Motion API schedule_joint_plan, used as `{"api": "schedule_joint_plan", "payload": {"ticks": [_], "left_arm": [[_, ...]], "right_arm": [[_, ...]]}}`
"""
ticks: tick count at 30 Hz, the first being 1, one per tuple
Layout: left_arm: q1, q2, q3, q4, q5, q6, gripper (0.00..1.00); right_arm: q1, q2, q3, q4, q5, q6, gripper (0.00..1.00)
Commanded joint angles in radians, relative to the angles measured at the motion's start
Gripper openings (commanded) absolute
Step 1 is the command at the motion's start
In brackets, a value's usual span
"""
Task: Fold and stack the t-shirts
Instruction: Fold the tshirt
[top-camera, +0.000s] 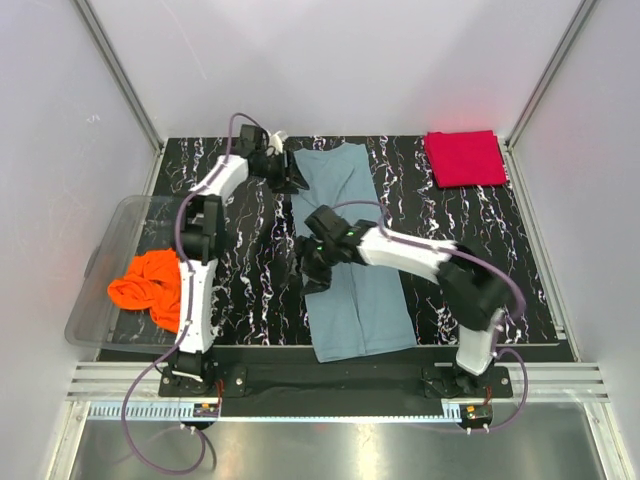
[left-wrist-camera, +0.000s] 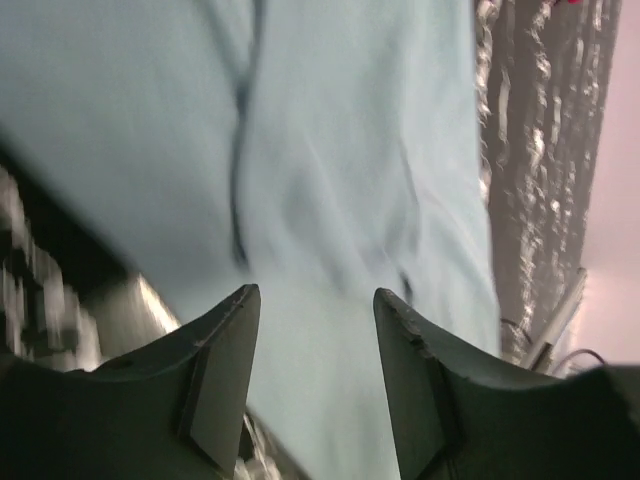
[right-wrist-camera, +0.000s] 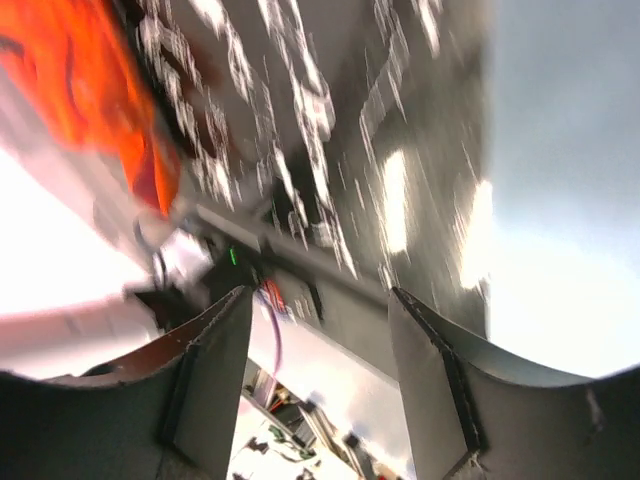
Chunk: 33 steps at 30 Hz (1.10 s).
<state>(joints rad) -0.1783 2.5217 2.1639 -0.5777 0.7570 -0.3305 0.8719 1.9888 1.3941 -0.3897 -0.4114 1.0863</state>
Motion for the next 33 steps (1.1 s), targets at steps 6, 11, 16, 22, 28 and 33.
{"api": "schedule_joint_plan", "payload": {"ticks": [6,11,16,22,28,33], "left_arm": [[-0.021,-0.799,-0.627,0.015,-0.094,-0.033,0.59],[-0.154,-1.014,-0.884,0.123,-0.260,-0.076,0.60],[-0.273,-0.988,-0.984,0.406,-0.422,-0.195,0.59],[-0.326,-0.704,-0.804,0.490,-0.588,-0.214,0.57],[-0.325,-0.428,-0.618,0.495,-0.612,-0.226,0.57],[-0.314,-0.281,-0.507,0.498,-0.555,-0.257,0.57]], "right_arm": [[-0.201,-0.675,-0.516,-0.222,0.000,-0.232,0.65],[-0.258,-0.844,-0.552,-0.385,0.095,-0.399,0.70],[-0.260,-0.867,-0.541,-0.466,0.126,-0.376,0.71],[-0.260,-0.849,-0.576,-0.468,0.169,-0.371,0.70],[-0.260,-0.682,-0.535,-0.433,0.223,-0.451,0.70],[-0.260,-0.550,-0.523,-0.309,0.180,-0.416,0.67]]}}
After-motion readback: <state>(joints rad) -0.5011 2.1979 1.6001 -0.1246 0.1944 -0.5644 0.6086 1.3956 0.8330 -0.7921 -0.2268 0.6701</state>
